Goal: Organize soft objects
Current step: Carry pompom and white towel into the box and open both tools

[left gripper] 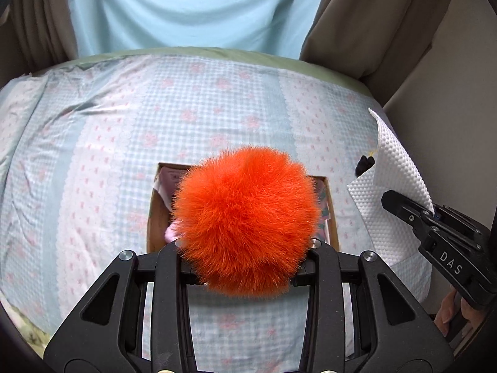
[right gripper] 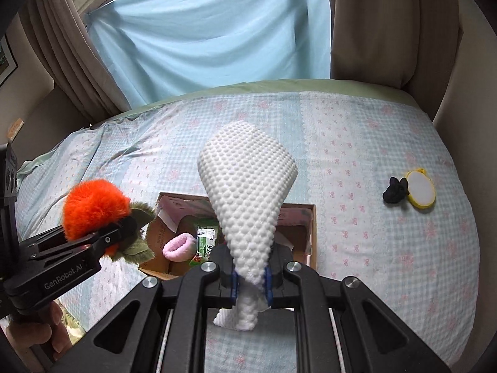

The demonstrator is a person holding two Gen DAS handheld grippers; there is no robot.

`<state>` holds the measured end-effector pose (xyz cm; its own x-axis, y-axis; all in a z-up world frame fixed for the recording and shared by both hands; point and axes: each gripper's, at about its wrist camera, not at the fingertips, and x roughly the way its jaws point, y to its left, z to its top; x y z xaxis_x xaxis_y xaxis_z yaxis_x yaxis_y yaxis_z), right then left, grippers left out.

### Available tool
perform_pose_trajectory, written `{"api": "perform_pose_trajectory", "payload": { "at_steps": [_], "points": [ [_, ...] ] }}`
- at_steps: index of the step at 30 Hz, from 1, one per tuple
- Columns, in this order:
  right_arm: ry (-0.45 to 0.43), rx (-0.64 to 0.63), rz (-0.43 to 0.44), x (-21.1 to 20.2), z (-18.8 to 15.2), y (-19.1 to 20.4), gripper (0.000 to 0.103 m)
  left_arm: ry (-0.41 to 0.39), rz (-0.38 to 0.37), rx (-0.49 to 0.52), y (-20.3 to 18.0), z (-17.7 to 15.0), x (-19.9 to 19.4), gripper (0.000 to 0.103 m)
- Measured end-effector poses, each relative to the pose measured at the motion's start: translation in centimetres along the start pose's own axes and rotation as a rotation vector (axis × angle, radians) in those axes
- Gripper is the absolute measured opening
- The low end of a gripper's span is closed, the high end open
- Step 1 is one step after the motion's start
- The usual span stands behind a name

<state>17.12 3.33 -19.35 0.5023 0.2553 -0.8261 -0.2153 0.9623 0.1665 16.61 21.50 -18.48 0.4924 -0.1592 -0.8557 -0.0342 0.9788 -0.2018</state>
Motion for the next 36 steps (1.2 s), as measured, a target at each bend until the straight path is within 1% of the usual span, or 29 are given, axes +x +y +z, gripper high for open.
{"api": "perform_pose_trajectory", "payload": {
  "at_steps": [4,7,11,20,23,26,27,28,29,30,31,32,33,36],
  "points": [
    [0.069,0.002,-0.006,3.0,-0.4,1.4,0.012,0.060,0.005,0.017,2.0,-0.6,2.3,0.031],
    [0.129,0.004,-0.015,5.5,-0.7,1.4,0.012,0.106,0.003,0.026,2.8,-0.9,4.5,0.031],
    [0.213,0.032,-0.023,8.7,-1.3,0.7,0.012,0.172,-0.003,0.054,2.7,-1.1,8.0,0.031],
    [0.366,0.114,-0.029,15.7,-2.2,-1.9,0.012,0.320,0.003,0.174,1.2,-2.0,16.1,0.031],
    [0.399,0.128,-0.021,17.2,-2.4,-2.5,0.012,0.362,0.008,0.184,1.2,-2.4,17.7,0.031],
    [0.416,0.145,-0.023,18.1,-2.3,-3.0,0.012,0.386,0.014,0.214,1.0,-2.8,18.6,0.031],
    [0.424,0.151,-0.020,18.3,-2.4,-3.1,0.012,0.394,0.017,0.225,0.9,-2.8,18.9,0.037],
    [0.432,0.161,-0.016,18.6,-2.4,-3.3,0.015,0.402,0.024,0.233,0.9,-2.8,19.0,0.044],
    [0.437,0.174,-0.009,18.8,-2.4,-3.5,0.034,0.413,0.016,0.235,0.8,-2.8,19.2,0.072],
    [0.441,0.185,-0.001,19.0,-2.4,-3.7,0.077,0.417,0.014,0.236,0.9,-2.8,19.2,0.100],
    [0.445,0.192,0.012,19.1,-2.4,-3.8,0.101,0.403,0.021,0.242,0.8,-2.9,19.0,0.102],
    [0.448,0.194,0.028,19.1,-2.5,-3.9,0.103,0.376,0.030,0.254,0.8,-2.9,18.5,0.103],
    [0.457,0.191,0.031,19.1,-2.5,-3.9,0.103,0.369,0.034,0.267,0.7,-2.9,18.2,0.103],
    [0.465,0.190,0.042,19.0,-2.7,-4.0,0.103,0.369,0.051,0.291,0.6,-3.1,17.7,0.103]
  ]
}}
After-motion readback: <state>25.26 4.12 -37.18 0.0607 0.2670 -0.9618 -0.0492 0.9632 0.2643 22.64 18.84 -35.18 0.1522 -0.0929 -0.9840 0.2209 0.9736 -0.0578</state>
